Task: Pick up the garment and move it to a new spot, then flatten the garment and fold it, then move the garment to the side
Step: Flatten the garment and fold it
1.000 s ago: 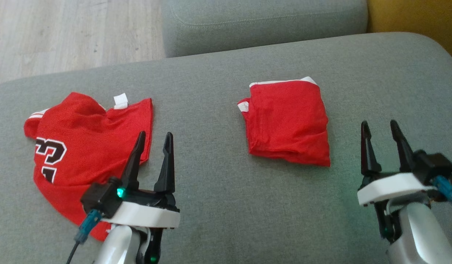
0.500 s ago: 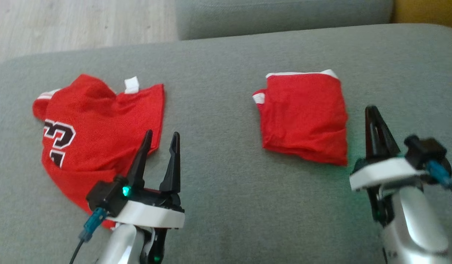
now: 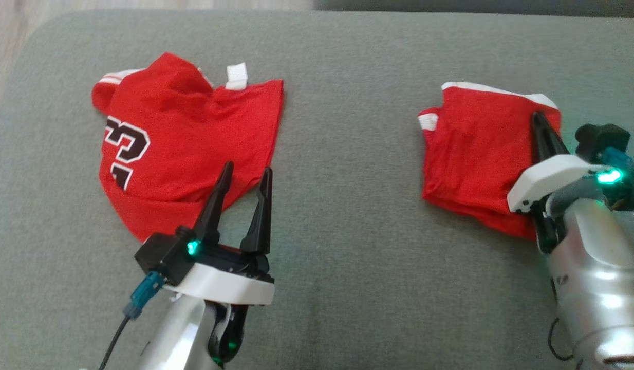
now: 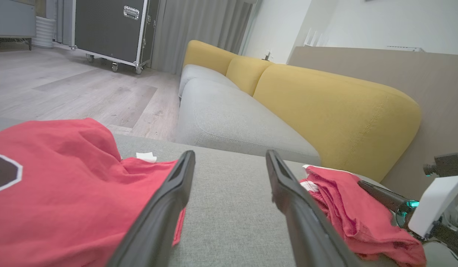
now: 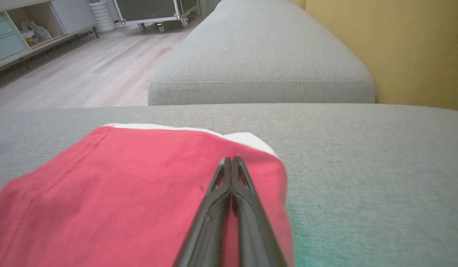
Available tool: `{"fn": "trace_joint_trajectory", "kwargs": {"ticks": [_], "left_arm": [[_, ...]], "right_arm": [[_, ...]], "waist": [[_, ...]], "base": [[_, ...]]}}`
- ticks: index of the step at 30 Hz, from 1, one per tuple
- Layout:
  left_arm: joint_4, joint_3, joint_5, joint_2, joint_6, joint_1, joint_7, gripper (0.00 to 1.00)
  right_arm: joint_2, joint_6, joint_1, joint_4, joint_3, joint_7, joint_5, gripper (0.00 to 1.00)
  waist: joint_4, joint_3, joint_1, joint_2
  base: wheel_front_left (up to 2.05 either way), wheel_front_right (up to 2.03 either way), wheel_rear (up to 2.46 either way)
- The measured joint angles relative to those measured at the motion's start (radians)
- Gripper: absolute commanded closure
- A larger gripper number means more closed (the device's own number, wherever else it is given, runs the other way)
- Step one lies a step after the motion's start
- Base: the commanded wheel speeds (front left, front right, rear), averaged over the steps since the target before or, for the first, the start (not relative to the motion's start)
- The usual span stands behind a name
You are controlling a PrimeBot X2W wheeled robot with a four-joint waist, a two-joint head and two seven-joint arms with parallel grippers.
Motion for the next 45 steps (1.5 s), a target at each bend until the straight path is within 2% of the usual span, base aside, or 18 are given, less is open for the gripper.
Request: {"fn": "trace_joint_trajectory", "kwargs": {"ticks": [4,10,16,21,28,32,36,39,45], "left_arm": [[-0.001,-0.014,-0.001,0.0,0.0,-0.014,0.0,0.0],[-0.002,-0.028,-0.012,0.0,0.002,-0.036,0.0,0.0],[-0.002,-0.03,-0.017,0.0,0.002,-0.036,0.0,0.0],[-0.002,-0.03,-0.018,0.0,0.003,-0.036,0.0,0.0],[-0.001,-0.027,-0.027,0.0,0.011,-0.036,0.0,0.0],[-0.001,-0.015,-0.027,0.0,0.011,-0.034,0.0,0.0],[-0.001,0.011,-0.024,0.0,0.011,-0.027,0.0,0.0],[-0.001,0.023,-0.016,0.0,0.01,-0.014,0.0,0.0],[-0.001,0.042,-0.006,0.0,0.009,0.013,0.0,0.0]], "right_arm": [[0.0,0.0,-0.065,0.109,0.02,-0.001,-0.001,1.0],[0.01,0.0,-0.114,0.191,0.144,-0.032,0.035,1.0],[0.021,0.0,-0.123,0.184,0.246,-0.049,0.095,1.0],[0.028,0.0,-0.123,0.169,0.379,-0.05,0.106,1.0],[0.039,0.0,-0.115,0.15,0.499,-0.05,0.203,1.0],[0.039,0.0,-0.102,0.069,0.485,-0.05,0.245,1.0],[0.023,0.0,-0.059,-0.035,0.423,-0.051,0.25,1.0],[-0.025,0.0,0.014,-0.121,0.327,-0.052,0.211,1.0],[-0.03,0.0,0.123,-0.214,0.236,-0.053,0.151,1.0]], "waist": [[0.027,0.029,0.0,0.0],[0.047,0.053,-0.0001,0.0],[0.045,0.054,-0.0001,0.0],[0.041,0.05,-0.0001,0.0],[0.024,0.03,-0.0002,0.0],[-0.005,0.008,-0.0002,0.0],[-0.045,-0.021,-0.0002,0.0],[-0.089,-0.055,-0.0003,0.0],[-0.144,-0.096,-0.0003,0.0]], "base": [[0.0,0.0,0.0],[0.0,0.0,0.0],[0.0,0.0,0.0],[0.0,0.0,0.0],[0.0,0.0,0.0],[0.0,0.0,0.0],[0.0,0.0,0.0],[0.0,0.0,0.0],[0.0,0.0,0.0]]}}
